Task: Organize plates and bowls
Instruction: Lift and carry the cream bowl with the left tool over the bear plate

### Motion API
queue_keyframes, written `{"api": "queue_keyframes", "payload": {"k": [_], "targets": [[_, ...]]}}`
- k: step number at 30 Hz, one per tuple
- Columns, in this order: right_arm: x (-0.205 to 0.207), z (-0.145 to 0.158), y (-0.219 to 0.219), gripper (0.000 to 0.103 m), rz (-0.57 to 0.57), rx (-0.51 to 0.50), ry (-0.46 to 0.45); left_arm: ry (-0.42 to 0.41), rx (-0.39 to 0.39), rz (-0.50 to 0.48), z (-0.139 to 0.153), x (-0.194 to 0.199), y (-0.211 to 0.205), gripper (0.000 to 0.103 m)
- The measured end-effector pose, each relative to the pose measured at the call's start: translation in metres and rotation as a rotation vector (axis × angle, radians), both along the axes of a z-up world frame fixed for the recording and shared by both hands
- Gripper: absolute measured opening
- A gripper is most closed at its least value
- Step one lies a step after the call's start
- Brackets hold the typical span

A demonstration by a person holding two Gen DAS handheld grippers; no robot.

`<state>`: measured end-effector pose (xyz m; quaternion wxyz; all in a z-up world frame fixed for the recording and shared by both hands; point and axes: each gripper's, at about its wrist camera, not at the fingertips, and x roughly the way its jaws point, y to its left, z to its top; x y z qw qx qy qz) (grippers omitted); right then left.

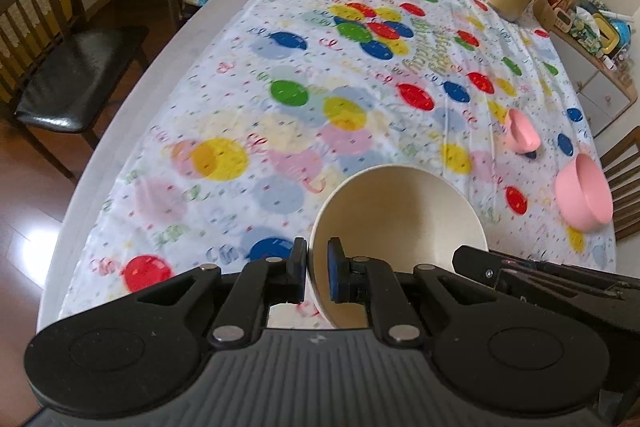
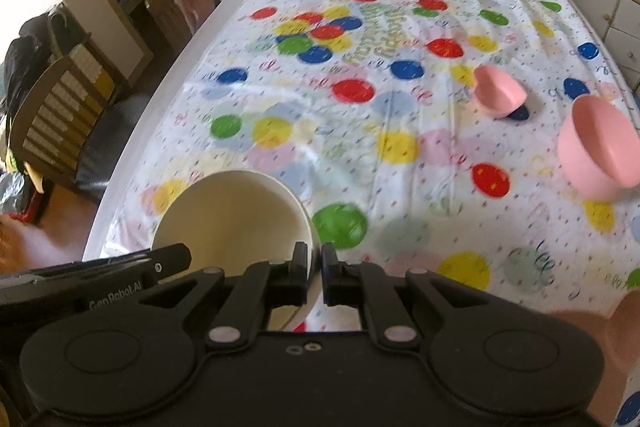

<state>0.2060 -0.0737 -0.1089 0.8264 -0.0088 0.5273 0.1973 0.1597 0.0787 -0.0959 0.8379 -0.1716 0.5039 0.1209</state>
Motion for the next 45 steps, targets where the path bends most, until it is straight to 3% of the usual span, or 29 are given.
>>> {"api": "queue_keyframes", "payload": {"k": [9, 26, 32, 35, 45], "targets": [[-0.033, -0.016, 0.016, 0.005, 0.043, -0.029, 0.042, 0.04, -0.014, 0.007, -0.014, -0.033, 0.01, 0.01], [-0.069, -0.041, 0.0, 0.006, 0.05, -0.053, 0.116, 0.093, -0.011, -0.027, -0.04, -0.063, -0.008, 0.01], [-0.069, -0.04, -0.003, 0.007, 0.05, -0.05, 0.114, 0.095, -0.018, -0.027, -0.04, -0.064, -0.01, 0.01], [-0.069, -0.038, -0.005, 0.017, 0.044, -0.054, 0.105, 0.098, -0.013, -0.022, -0.039, -0.064, -0.01, 0.01], [-0.076, -0.017, -0.017, 0.022, 0.048, -0.037, 0.059, 0.063, 0.007, -0.05, -0.021, -0.075, -0.014, 0.011]]}}
